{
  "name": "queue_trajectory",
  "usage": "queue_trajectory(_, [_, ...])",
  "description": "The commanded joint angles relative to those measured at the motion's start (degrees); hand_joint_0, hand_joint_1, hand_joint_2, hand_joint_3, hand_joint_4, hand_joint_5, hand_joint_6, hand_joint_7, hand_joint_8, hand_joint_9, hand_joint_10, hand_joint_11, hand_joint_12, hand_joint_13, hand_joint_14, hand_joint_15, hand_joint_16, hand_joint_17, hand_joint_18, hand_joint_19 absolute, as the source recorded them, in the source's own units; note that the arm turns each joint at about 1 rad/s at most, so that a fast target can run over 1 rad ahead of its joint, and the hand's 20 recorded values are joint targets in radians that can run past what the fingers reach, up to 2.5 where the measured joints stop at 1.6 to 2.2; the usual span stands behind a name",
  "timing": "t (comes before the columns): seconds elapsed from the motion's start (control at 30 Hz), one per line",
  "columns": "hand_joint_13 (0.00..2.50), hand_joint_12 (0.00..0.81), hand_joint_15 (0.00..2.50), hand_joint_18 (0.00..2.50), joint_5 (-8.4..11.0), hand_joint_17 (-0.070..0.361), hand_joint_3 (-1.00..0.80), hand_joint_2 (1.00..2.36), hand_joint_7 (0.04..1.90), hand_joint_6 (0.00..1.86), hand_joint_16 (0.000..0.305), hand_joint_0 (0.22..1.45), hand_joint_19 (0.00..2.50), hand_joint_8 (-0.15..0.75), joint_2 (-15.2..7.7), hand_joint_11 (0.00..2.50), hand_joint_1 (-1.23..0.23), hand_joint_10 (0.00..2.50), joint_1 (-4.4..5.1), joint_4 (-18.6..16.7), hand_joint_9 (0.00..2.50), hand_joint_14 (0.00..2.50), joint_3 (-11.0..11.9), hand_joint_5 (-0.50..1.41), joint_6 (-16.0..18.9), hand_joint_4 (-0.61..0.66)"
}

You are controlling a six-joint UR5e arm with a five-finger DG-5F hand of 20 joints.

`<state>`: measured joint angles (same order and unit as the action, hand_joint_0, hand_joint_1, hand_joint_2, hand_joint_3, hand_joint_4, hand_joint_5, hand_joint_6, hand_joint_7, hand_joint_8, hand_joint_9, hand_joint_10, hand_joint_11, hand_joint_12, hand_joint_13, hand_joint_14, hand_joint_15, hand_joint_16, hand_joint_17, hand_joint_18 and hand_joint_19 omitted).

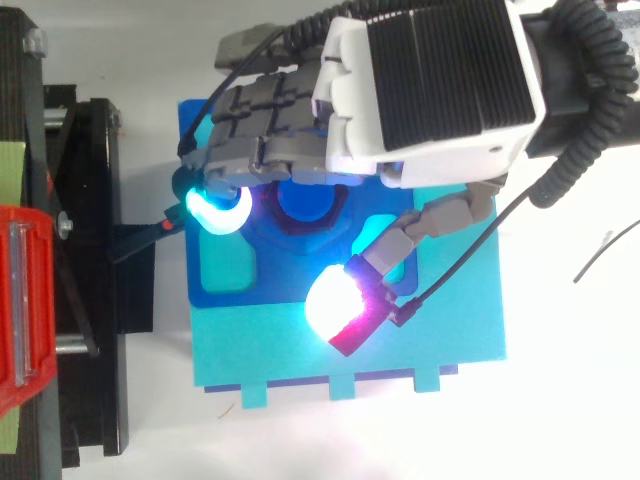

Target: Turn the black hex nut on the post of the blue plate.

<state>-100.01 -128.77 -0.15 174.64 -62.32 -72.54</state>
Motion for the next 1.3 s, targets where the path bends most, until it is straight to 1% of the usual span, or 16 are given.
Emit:
queue_trajectory(0.0, [0.55,0.481,0.09,0.44,0.34,0.146,-0.50,1.00,0.91,0.50,0.065,0.38,0.22,0.386,-0.07,0.06,-0.54,0.00,0.42,0.08,0.60,0.00,0.09,-0.19,0.04,0.34])
queue_trajectory(0.2, [0.55,0.481,0.09,0.44,1.31,0.146,-0.50,1.00,0.91,0.50,0.065,0.38,0.22,0.384,-0.07,0.07,-0.54,0.00,0.86,0.17,0.61,0.00,0.09,-0.18,-0.05,0.35])
queue_trajectory(0.63, [0.55,0.482,0.08,0.44,1.31,0.146,-0.50,1.00,0.91,0.50,0.065,0.38,0.22,0.384,-0.07,0.07,-0.53,0.00,0.86,2.28,0.61,0.00,-0.08,-0.18,-0.58,0.35])
queue_trajectory(0.77, [0.55,0.481,0.09,0.44,1.31,0.146,-0.50,1.00,0.91,0.50,0.065,0.38,0.21,0.386,-0.07,0.07,-0.53,0.00,0.86,2.46,0.60,0.00,-0.08,-0.18,-0.67,0.35])
queue_trajectory(0.9, [0.55,0.481,0.09,0.44,1.13,0.146,-0.50,1.00,0.91,0.50,0.065,0.38,0.21,0.385,-0.07,0.07,-0.52,0.00,0.68,2.54,0.60,0.00,-0.17,-0.18,-0.67,0.35])
queue_trajectory(0.93, [0.55,0.480,0.09,0.44,1.04,0.145,-0.50,1.00,0.91,0.50,0.065,0.39,0.21,0.385,-0.07,0.07,-0.52,0.00,0.50,2.54,0.60,0.00,-0.08,-0.18,-0.67,0.35])
queue_trajectory(1.0, [0.55,0.481,0.08,0.44,1.04,0.146,-0.50,1.00,0.91,0.50,0.065,0.39,0.21,0.385,-0.07,0.07,-0.52,0.00,0.50,2.54,0.60,0.00,-0.08,-0.18,-0.67,0.34])
queue_trajectory(1.03, [0.55,0.481,0.09,0.44,0.96,0.146,-0.50,1.00,0.91,0.50,0.065,0.39,0.22,0.386,-0.07,0.07,-0.52,0.00,0.24,2.54,0.60,0.00,-0.17,-0.18,-0.76,0.35])
queue_trajectory(1.17, [0.56,0.481,0.09,0.44,0.34,0.146,-0.50,1.00,0.91,0.50,0.065,0.39,0.21,0.385,-0.07,0.07,-0.52,0.00,-0.02,2.54,0.60,0.00,-0.17,-0.18,-1.02,0.35])
queue_trajectory(1.27, [0.56,0.482,0.09,0.44,0.25,0.146,-0.50,1.00,0.91,0.50,0.065,0.39,0.22,0.385,-0.07,0.07,-0.52,0.00,-0.29,2.54,0.60,0.00,-0.17,-0.18,-1.02,0.34])
